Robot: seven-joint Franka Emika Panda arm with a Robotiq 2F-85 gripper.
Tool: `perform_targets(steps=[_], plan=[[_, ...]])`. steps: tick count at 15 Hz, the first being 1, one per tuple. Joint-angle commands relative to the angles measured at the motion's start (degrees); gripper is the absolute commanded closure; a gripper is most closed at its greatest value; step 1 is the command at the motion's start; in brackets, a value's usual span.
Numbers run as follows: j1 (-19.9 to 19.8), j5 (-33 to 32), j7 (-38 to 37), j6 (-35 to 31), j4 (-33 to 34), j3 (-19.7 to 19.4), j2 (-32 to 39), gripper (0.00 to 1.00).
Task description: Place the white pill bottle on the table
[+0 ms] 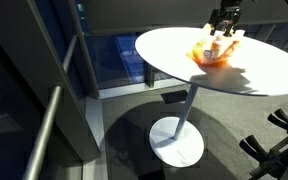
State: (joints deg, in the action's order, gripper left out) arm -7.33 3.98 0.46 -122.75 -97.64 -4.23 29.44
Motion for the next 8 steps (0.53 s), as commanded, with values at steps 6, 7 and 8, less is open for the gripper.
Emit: perform_targets(steps=[6, 7, 8], plan=[[-1.8, 1.4, 1.9, 0.5, 2.9, 0.6, 2.1, 0.00], [-1.9, 1.4, 1.9, 0.5, 2.9, 0.6, 2.2, 0.00], [-1.9, 1.3, 1.8, 0.4, 3.0, 0.6, 2.3, 0.00]])
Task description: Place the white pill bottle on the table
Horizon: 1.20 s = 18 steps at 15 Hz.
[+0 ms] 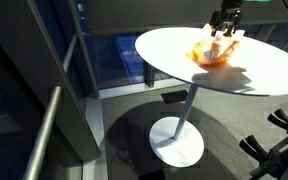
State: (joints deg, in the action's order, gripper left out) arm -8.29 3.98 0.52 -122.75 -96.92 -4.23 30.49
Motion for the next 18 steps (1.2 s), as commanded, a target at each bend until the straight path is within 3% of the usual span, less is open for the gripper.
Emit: perform_targets(steps=[1, 18], plan=[[-0.9, 1.2, 1.7, 0.3, 2.3, 0.6, 1.4, 0.00], [0.6, 0.1, 0.4, 0.2, 5.6, 0.9, 3.9, 0.00]])
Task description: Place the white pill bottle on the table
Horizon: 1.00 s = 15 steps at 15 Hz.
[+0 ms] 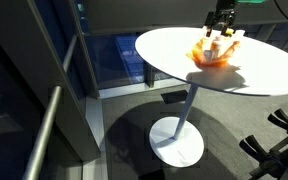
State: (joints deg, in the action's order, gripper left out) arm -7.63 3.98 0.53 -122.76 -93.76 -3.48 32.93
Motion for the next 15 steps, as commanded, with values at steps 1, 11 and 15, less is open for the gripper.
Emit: perform_targets(steps=[1, 11, 15], plan=[[0.1, 0.0, 0.4, 0.2, 2.5, 0.1, 1.5, 0.00], [0.9, -0.6, 0.0, 0.4, 2.5, -0.1, 1.7, 0.25], [0.7, -0.4, 0.0, 0.5, 2.2, -0.2, 1.2, 0.56]])
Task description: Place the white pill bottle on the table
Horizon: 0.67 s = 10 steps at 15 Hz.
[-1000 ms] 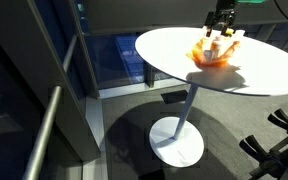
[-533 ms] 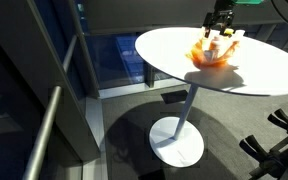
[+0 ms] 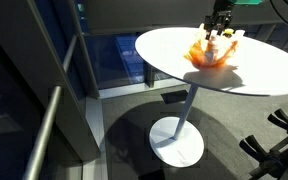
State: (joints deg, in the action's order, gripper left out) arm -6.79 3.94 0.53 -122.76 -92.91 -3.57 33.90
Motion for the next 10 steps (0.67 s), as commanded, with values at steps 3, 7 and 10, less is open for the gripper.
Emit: perform_targets(steps=[3, 7, 10], plan=[[-0.2, -0.3, -0.1, 0.7, 1.1, -0.3, -0.4, 0.80], [-0.5, 0.2, 0.6, 1.8, 0.8, 0.0, -2.1, 0.81], [-0.6, 0.6, 1.3, 3.6, 1.1, 0.5, -3.8, 0.81]])
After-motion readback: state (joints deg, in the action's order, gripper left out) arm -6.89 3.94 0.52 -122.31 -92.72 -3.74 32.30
